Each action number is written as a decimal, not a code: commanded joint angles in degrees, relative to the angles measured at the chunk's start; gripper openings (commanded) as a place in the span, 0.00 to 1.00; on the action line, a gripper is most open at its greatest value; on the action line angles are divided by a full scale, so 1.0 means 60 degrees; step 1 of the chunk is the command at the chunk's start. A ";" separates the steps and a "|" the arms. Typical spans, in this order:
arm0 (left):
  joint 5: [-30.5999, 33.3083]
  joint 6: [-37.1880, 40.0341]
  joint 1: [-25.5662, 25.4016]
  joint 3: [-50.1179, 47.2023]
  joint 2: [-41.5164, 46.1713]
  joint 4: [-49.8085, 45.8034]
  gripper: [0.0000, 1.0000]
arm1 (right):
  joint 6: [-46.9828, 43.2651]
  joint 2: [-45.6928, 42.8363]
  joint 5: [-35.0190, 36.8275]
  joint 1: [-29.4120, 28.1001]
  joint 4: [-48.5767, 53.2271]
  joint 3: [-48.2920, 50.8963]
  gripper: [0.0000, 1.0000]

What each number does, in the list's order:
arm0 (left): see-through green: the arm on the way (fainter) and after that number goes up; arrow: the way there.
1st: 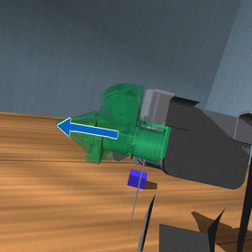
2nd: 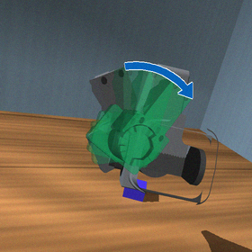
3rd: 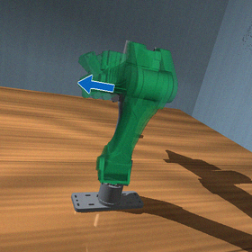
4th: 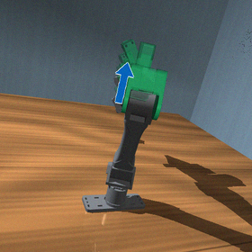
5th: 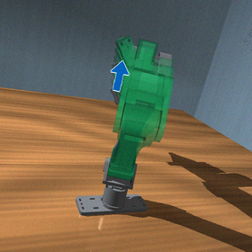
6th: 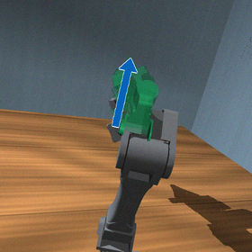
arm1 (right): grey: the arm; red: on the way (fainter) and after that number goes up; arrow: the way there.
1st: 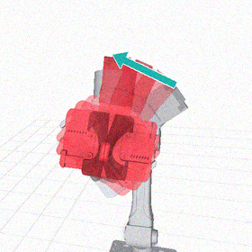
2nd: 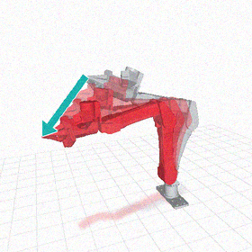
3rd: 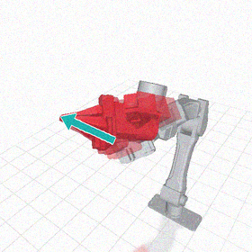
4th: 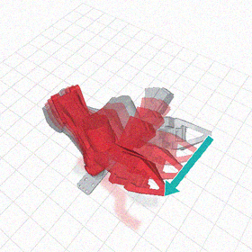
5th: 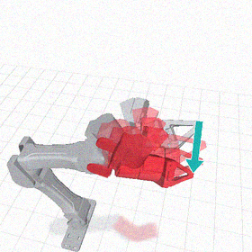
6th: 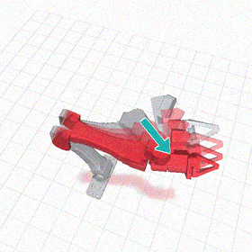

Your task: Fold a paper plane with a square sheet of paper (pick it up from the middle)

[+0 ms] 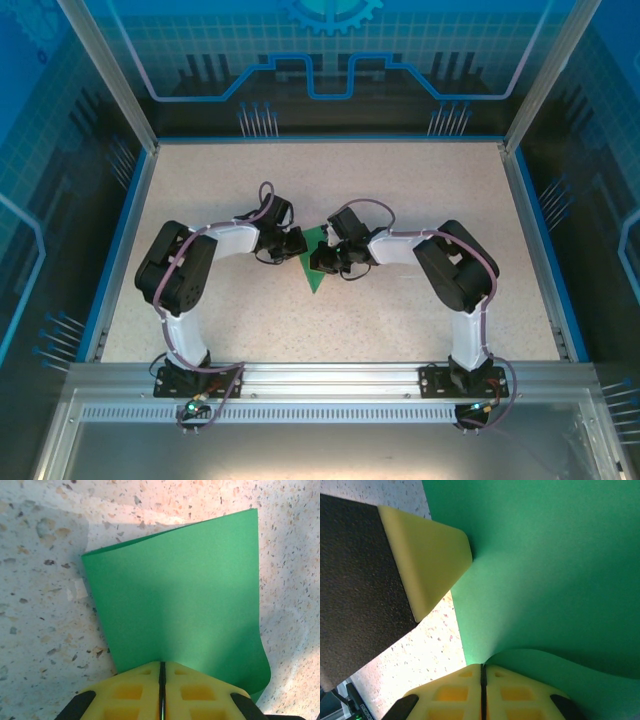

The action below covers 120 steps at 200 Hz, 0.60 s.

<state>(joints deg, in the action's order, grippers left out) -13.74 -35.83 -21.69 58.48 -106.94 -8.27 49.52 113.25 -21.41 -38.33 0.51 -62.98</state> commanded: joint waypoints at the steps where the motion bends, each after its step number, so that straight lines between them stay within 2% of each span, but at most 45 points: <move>1: 0.0078 0.0215 0.0012 -0.0049 -0.0313 -0.0320 0.12 | -0.0067 -0.0085 0.0068 -0.0146 -0.0025 -0.0094 0.10; 120: -0.0012 0.0199 -0.0014 -0.0137 -0.0371 -0.0247 0.12 | -0.0032 0.0244 -0.0193 -0.0146 -0.0408 -0.0182 0.10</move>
<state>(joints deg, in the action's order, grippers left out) -13.76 -35.83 -21.69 58.48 -106.96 -8.23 49.54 113.27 -21.67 -38.33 -1.39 -63.00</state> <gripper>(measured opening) 0.119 0.096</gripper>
